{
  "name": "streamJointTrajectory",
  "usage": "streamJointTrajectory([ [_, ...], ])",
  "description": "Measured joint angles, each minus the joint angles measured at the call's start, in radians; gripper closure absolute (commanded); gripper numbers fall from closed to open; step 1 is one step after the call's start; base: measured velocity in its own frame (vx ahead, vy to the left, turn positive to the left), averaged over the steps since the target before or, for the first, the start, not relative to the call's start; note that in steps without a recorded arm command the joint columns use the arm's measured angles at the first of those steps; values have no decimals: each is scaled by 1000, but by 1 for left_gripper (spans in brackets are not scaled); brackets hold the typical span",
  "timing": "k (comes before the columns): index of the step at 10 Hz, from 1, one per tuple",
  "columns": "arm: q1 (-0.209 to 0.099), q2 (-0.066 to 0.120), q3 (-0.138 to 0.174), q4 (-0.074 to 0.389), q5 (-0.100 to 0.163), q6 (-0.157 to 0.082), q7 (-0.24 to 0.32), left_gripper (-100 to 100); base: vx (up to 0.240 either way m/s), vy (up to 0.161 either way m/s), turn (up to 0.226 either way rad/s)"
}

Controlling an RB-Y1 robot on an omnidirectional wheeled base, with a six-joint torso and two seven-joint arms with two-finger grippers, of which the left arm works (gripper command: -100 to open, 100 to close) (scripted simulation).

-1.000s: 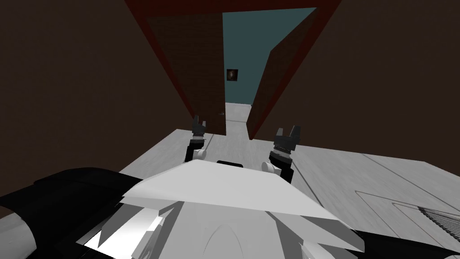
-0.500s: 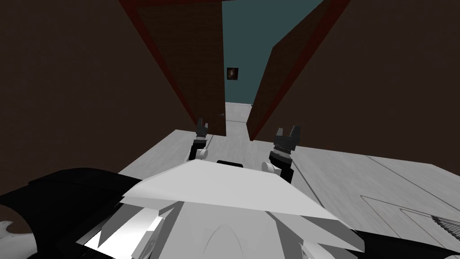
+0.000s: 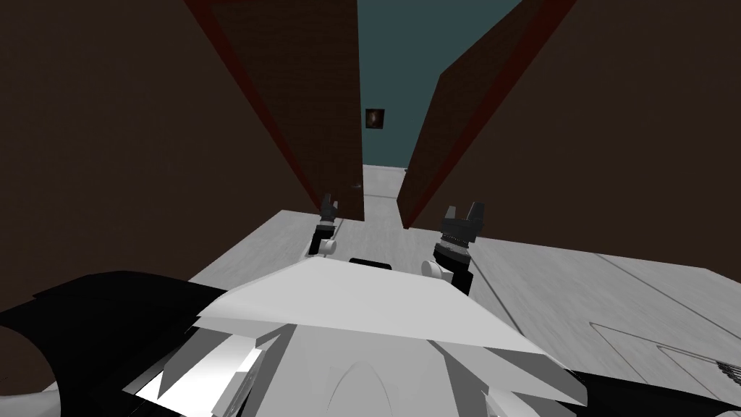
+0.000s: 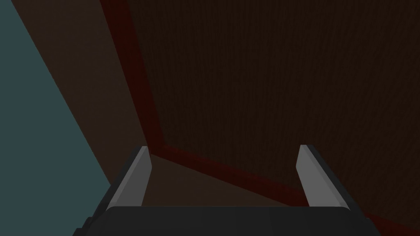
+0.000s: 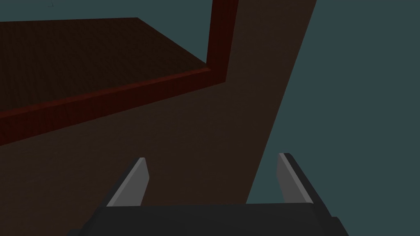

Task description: Push the door open

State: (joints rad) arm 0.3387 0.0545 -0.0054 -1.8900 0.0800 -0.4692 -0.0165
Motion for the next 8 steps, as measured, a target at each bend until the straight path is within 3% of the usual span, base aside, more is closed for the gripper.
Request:
streamJointTrajectory([
  [8,-101,20,2,253,-12,-65,15,-100,99,25,5],
])
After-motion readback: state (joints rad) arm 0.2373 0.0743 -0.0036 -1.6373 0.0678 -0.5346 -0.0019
